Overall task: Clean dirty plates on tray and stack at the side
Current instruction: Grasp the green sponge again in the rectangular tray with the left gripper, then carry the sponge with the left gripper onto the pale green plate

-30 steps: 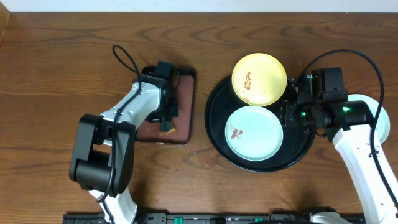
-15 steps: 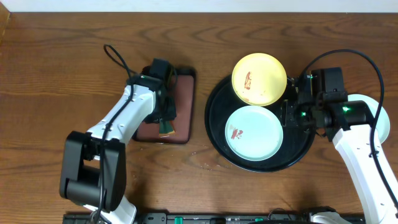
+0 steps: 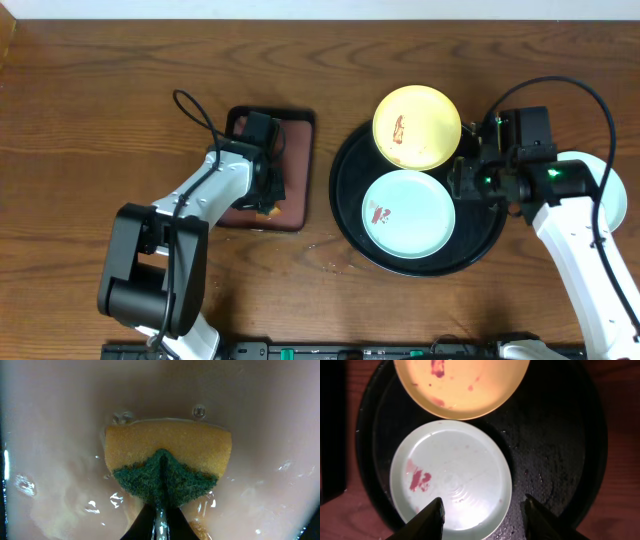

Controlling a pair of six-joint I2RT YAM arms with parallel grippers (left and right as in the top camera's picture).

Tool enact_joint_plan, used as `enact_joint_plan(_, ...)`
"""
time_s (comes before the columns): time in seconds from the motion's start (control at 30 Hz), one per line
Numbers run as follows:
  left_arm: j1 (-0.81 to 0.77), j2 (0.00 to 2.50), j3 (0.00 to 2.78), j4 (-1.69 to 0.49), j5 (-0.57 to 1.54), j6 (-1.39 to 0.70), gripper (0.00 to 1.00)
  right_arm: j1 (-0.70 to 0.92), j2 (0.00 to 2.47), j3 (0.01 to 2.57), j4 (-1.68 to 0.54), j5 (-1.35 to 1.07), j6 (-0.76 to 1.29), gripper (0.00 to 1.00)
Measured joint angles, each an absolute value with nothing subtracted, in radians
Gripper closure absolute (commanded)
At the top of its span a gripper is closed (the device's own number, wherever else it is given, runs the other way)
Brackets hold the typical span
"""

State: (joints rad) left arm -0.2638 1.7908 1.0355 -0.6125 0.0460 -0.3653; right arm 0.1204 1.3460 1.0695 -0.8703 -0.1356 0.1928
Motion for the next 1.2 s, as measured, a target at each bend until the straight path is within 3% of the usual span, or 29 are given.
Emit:
enact_joint_plan(0.23,-0.264,1.787,1.084,-0.768,0.047,-0.332,0.93,0.120,1.452,1.026,-0.828,-0.120,0.200,0.58)
enact_joint_plan(0.4,-0.270,1.747,1.204,-0.892,0.046,-0.319,0.93,0.120,1.546,1.025,-0.783,-0.096,0.202,0.75)
enact_joint_plan(0.47,-0.282,1.697,1.240,-0.893,0.054,-0.316,0.92,0.120,1.587,1.025,-0.779,-0.092,0.205,0.78)
enact_joint_plan(0.73,-0.392,1.563,1.276,-0.819,0.191,-0.328,0.93,0.120,1.755,1.025,-0.788,-0.089,0.191,0.85)
enact_joint_plan(0.87,-0.490,1.571,1.275,-0.751,0.223,-0.364,0.93,0.120,1.787,1.026,-0.791,-0.093,0.174,0.99)
enact_joint_plan(1.2,-0.712,1.700,1.276,-0.500,0.250,-0.513,0.92,0.120,1.782,1.024,-0.796,-0.105,0.167,0.99)
